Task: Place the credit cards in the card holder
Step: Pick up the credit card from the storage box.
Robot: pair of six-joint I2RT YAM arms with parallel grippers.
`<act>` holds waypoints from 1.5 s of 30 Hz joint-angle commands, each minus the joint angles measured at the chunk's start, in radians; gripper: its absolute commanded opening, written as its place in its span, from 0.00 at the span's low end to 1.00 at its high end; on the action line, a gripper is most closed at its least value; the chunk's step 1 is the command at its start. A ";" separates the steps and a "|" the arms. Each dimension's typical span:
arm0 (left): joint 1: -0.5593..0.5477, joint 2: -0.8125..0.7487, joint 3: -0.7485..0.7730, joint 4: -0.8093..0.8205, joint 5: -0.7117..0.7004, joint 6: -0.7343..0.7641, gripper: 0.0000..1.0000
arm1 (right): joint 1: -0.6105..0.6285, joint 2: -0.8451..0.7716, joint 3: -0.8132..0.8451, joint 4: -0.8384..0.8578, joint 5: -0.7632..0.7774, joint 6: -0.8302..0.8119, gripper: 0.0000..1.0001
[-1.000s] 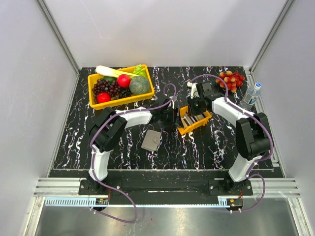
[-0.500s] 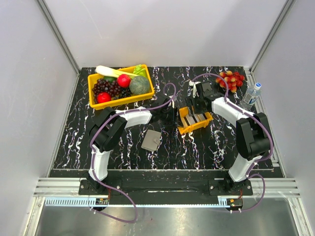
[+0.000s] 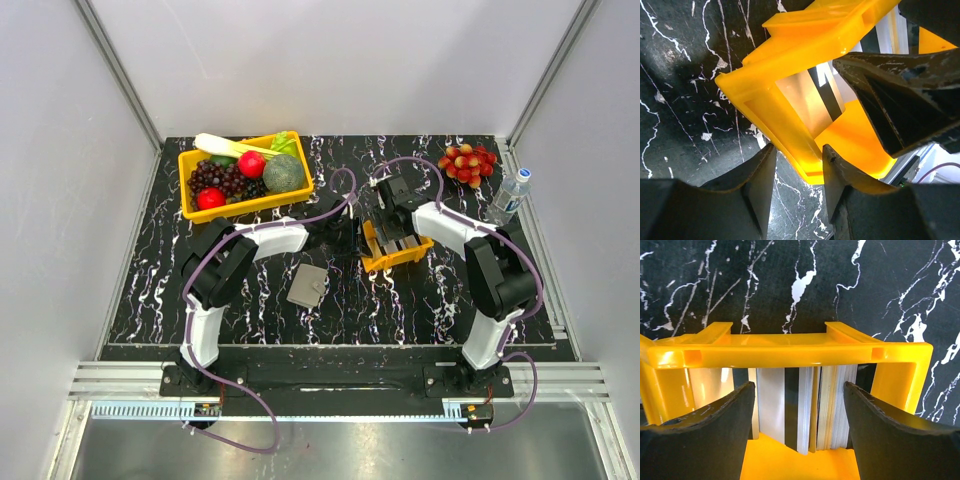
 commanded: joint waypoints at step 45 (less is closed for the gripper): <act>-0.003 -0.026 -0.009 0.058 0.010 0.004 0.39 | 0.007 -0.112 0.001 -0.022 -0.115 0.012 0.00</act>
